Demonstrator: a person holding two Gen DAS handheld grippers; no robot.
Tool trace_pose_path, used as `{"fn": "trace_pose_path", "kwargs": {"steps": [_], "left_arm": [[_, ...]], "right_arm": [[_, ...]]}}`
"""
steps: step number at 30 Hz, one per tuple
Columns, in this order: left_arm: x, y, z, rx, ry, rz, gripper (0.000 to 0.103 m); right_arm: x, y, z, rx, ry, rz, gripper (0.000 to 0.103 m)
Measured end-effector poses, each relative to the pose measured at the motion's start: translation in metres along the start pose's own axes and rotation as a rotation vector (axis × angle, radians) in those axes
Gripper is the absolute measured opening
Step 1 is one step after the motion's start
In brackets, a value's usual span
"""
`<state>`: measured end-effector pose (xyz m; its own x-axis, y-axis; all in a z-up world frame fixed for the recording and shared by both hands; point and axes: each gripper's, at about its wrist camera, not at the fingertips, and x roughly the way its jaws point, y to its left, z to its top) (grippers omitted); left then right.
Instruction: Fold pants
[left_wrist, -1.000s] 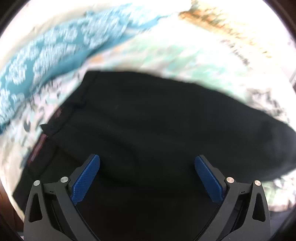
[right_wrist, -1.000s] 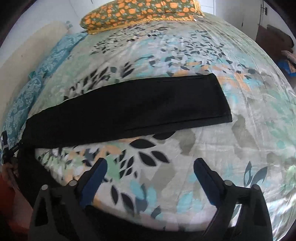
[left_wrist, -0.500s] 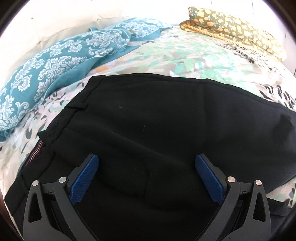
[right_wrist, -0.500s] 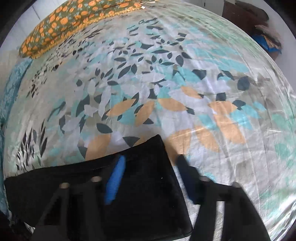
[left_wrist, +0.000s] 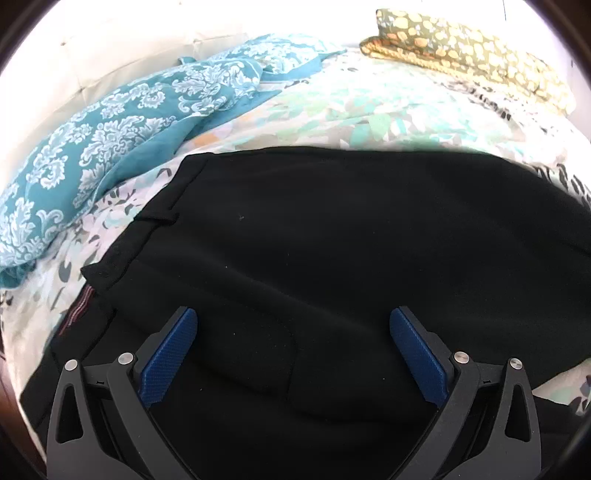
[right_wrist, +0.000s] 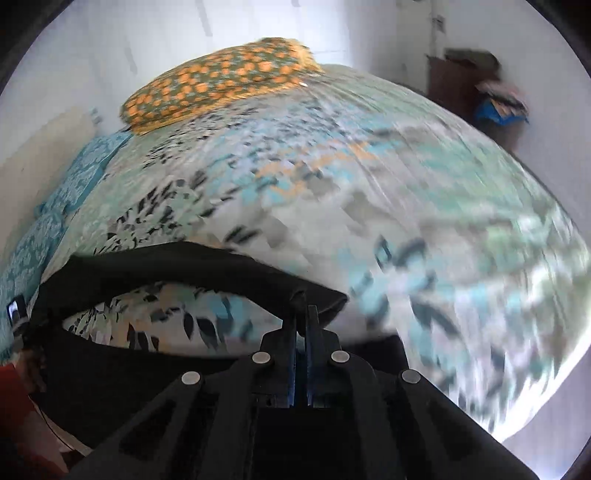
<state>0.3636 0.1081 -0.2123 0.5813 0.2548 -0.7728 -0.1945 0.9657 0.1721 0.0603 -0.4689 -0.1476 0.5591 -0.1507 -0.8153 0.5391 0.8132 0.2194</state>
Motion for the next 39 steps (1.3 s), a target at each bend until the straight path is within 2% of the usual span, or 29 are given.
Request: {"fn": "trace_pose_path", "kwargs": {"steps": [3, 4, 5, 6, 7, 10, 12, 14, 16, 18, 19, 20, 21, 23, 27, 29, 31, 33, 34, 35, 37, 39], "left_arm": [[-0.004, -0.001, 0.005, 0.015, 0.042, 0.016, 0.103], [-0.007, 0.0, 0.008, 0.016, 0.066, 0.015, 0.102], [-0.012, 0.002, 0.01, 0.009, 0.094, 0.009, 0.102], [-0.018, 0.005, 0.01, -0.007, 0.113, -0.005, 0.102], [-0.027, 0.009, 0.008, -0.034, 0.123, -0.028, 0.102], [-0.065, 0.022, -0.012, -0.105, 0.103, -0.135, 0.102], [-0.083, 0.028, -0.03, -0.122, 0.087, -0.171, 0.102], [-0.098, 0.03, -0.056, -0.134, 0.073, -0.208, 0.102], [-0.102, 0.027, -0.077, -0.137, 0.091, -0.217, 0.102], [-0.093, 0.022, -0.086, -0.163, 0.165, -0.244, 0.102], [-0.091, 0.021, -0.085, -0.17, 0.174, -0.261, 0.102], [-0.09, 0.018, -0.084, -0.162, 0.164, -0.268, 0.102], [-0.089, 0.015, -0.082, -0.14, 0.147, -0.254, 0.102], [-0.088, 0.009, -0.08, -0.089, 0.129, -0.213, 0.102], [-0.08, 0.007, -0.083, -0.092, 0.158, -0.218, 0.102], [-0.078, 0.004, -0.083, -0.082, 0.157, -0.207, 0.102], [-0.078, 0.004, -0.085, -0.062, 0.154, -0.192, 0.102], [-0.079, 0.0, -0.086, -0.039, 0.154, -0.182, 0.102], [-0.081, -0.002, -0.085, -0.031, 0.161, -0.18, 0.102], [-0.084, -0.002, -0.083, -0.032, 0.166, -0.193, 0.102], [-0.094, -0.002, -0.073, -0.037, 0.147, -0.251, 0.102], [-0.101, -0.002, -0.058, -0.04, 0.113, -0.268, 0.102]], "right_arm": [[-0.006, -0.04, -0.027, 0.3, 0.041, -0.044, 0.007], [-0.009, -0.048, -0.029, 0.351, 0.031, -0.046, 0.013], [-0.013, -0.052, -0.029, 0.372, 0.017, -0.06, 0.033], [-0.02, -0.053, -0.027, 0.381, -0.017, -0.076, 0.045], [-0.028, -0.051, -0.026, 0.375, -0.055, -0.081, 0.058], [-0.042, -0.029, -0.024, 0.271, -0.114, -0.07, 0.059], [-0.044, -0.005, -0.029, 0.197, -0.126, -0.037, 0.06], [-0.038, 0.018, -0.041, 0.159, -0.1, 0.062, 0.065], [-0.022, 0.047, -0.056, 0.13, -0.017, 0.214, 0.069], [-0.001, 0.07, -0.071, 0.133, 0.083, 0.351, 0.069], [0.014, 0.08, -0.079, 0.146, 0.149, 0.415, 0.069], [0.026, 0.085, -0.083, 0.151, 0.196, 0.44, 0.069], [0.036, 0.087, -0.085, 0.152, 0.223, 0.418, 0.069], [0.044, 0.08, -0.081, 0.164, 0.196, 0.37, 0.069], [0.041, 0.045, -0.06, 0.279, 0.088, 0.254, 0.07], [0.046, 0.024, -0.053, 0.366, 0.059, 0.251, 0.073], [0.055, 0.006, -0.05, 0.451, 0.054, 0.285, 0.073], [0.059, 0.001, -0.047, 0.461, 0.05, 0.283, 0.069], [0.059, 0.004, -0.045, 0.431, 0.051, 0.252, 0.06], [0.058, 0.006, -0.043, 0.395, 0.051, 0.217, 0.044], [0.06, 0.01, -0.041, 0.359, 0.07, 0.208, 0.028], [0.06, 0.007, -0.041, 0.366, 0.073, 0.238, 0.028]]}}
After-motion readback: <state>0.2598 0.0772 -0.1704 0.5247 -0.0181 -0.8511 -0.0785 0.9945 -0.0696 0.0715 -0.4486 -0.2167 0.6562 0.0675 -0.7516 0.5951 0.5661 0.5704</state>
